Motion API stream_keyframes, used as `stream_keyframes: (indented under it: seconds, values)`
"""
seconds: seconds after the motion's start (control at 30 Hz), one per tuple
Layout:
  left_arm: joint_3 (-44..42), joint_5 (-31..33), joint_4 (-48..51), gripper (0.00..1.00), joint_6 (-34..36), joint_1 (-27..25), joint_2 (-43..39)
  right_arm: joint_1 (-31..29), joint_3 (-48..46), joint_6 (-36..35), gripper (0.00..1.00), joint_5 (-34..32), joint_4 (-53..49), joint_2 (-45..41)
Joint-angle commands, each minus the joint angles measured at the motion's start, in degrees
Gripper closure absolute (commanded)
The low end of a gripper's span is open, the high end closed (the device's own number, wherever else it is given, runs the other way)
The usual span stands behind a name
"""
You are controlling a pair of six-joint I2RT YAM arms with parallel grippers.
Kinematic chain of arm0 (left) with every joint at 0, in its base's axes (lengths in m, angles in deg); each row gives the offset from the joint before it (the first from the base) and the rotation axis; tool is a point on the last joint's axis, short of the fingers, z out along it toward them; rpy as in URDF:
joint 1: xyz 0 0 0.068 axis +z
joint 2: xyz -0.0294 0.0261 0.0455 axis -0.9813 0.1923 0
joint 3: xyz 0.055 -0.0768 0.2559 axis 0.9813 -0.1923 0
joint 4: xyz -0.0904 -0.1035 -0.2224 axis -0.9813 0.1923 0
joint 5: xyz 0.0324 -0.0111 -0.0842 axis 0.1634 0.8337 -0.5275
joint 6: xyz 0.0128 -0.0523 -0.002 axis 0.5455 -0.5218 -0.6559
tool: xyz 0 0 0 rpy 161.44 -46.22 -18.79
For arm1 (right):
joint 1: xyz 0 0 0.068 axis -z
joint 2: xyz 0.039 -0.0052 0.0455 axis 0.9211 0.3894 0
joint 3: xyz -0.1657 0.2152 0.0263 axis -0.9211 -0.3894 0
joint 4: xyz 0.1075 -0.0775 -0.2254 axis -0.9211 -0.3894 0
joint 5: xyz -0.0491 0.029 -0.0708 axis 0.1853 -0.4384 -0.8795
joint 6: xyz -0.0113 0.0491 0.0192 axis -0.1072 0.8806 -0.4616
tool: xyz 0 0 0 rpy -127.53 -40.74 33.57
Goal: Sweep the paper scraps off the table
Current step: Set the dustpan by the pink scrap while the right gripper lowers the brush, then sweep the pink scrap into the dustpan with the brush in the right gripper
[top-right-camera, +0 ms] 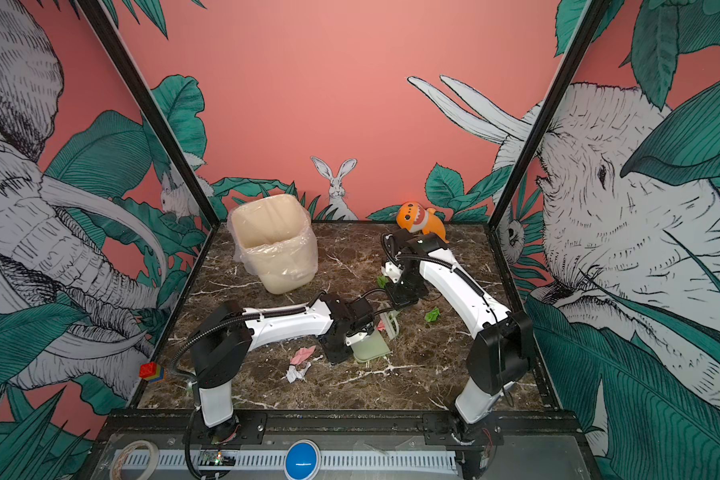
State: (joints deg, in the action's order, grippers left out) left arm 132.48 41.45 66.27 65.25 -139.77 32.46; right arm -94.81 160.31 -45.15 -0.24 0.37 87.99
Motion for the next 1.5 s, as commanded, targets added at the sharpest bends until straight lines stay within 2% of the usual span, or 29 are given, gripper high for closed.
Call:
stream_keyframes:
  seconds: [0.0,0.1,0.23,0.47,0.97,1.33,1.47]
  values:
    - [1.43,0.13,-1.54,0.91,0.11,-0.39,-0.14,-1.72,-1.12,1.64,1.00,6.75,0.84,-3.67]
    - [1.22,0.04,-1.77,0.91,-0.06,-0.39,-0.22,-1.50,-0.69,1.51,1.00,-1.08,-1.51,-4.94]
    - [0.82,0.01,-2.08,0.91,-0.15,-0.33,-0.23,-1.28,1.20,0.27,1.00,-10.87,-5.23,-2.50]
    - [0.92,0.40,-2.81,0.91,-0.10,-0.31,-0.23,-1.28,2.40,-0.65,1.00,-13.82,-6.35,1.78]
    - [0.90,0.13,-3.20,0.91,0.26,-0.31,0.65,-6.39,1.52,-2.05,1.00,-10.30,-7.09,7.12]
    - [1.25,0.17,-3.28,0.91,0.22,-0.31,0.64,-9.62,2.55,-1.72,1.00,2.59,-4.87,3.70]
    - [1.02,0.30,-3.52,0.91,0.21,-0.31,0.43,-9.62,2.26,-1.76,1.00,0.45,-5.74,2.28]
